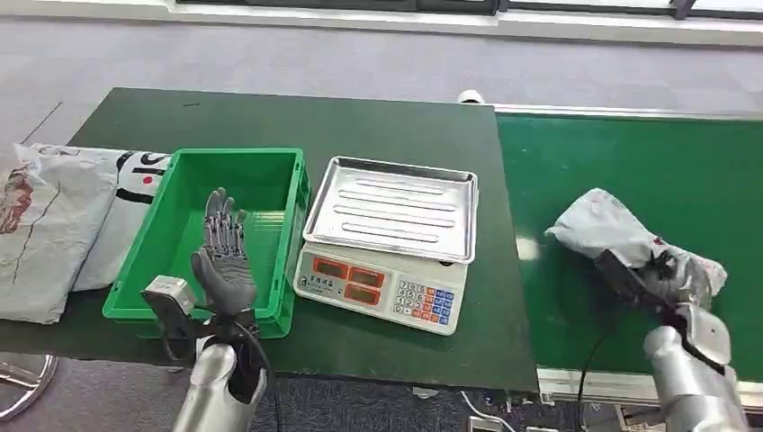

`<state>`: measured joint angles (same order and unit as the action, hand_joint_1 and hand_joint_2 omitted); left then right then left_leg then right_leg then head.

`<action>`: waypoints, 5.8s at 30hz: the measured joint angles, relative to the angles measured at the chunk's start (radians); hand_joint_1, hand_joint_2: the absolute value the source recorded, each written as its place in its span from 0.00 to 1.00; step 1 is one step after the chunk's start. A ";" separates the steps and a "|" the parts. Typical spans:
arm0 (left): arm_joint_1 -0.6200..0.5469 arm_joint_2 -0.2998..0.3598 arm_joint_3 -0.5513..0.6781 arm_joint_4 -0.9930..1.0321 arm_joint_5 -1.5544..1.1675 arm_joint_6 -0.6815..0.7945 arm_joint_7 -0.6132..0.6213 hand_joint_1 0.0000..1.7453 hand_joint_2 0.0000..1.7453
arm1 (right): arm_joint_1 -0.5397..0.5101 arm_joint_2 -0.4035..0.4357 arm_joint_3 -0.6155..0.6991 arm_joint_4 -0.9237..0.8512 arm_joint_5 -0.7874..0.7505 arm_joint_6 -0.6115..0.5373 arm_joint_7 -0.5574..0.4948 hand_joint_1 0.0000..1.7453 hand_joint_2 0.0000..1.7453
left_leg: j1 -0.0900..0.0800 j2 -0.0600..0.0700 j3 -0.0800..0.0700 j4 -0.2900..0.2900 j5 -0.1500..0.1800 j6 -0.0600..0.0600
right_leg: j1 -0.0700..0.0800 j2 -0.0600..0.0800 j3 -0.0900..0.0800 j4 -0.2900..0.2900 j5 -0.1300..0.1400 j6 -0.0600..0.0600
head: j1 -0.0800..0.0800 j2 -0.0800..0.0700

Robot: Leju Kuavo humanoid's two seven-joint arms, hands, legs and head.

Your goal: Moved the parcel from conveyor to table for the left to box.

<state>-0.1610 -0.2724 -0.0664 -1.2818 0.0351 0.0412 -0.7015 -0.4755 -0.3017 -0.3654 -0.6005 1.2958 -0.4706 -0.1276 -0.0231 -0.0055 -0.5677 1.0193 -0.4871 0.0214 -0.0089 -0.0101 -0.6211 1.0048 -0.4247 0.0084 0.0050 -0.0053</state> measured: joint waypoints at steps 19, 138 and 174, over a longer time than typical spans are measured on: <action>-0.001 0.001 0.000 -0.006 0.008 -0.031 0.000 0.00 0.00 | 0.196 0.018 -0.138 -0.689 -0.483 -0.227 -0.373 1.00 1.00 | 0.000 0.005 -0.005 -0.001 -0.006 -0.001 | 0.000 0.005 0.001 0.000 -0.004 0.000 | 0.000 0.000; -0.235 0.003 -0.313 0.285 -0.662 0.222 0.223 0.00 0.00 | 0.279 0.373 0.517 -0.945 -0.730 0.185 -0.284 0.00 1.00 | 0.003 0.011 0.003 -0.001 -0.002 -0.009 | 0.003 0.012 -0.004 0.003 0.000 -0.008 | 0.000 0.000; -0.327 -0.032 -0.510 0.573 -0.959 0.143 0.188 0.00 1.00 | 0.420 0.344 0.516 -1.176 -0.790 0.124 -0.372 0.00 1.00 | 0.003 0.010 0.002 -0.001 -0.002 -0.009 | 0.002 0.012 -0.005 0.003 0.000 -0.008 | 0.000 0.000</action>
<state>-0.4880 -0.3048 -0.5764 -0.7084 -0.9236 0.1839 -0.5135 -0.0552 0.0427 0.1503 -1.7770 0.5062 -0.3468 -0.4994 -0.0204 0.0048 -0.5653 1.0181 -0.4895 0.0128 -0.0064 0.0017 -0.6256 1.0082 -0.4249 0.0009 0.0050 -0.0057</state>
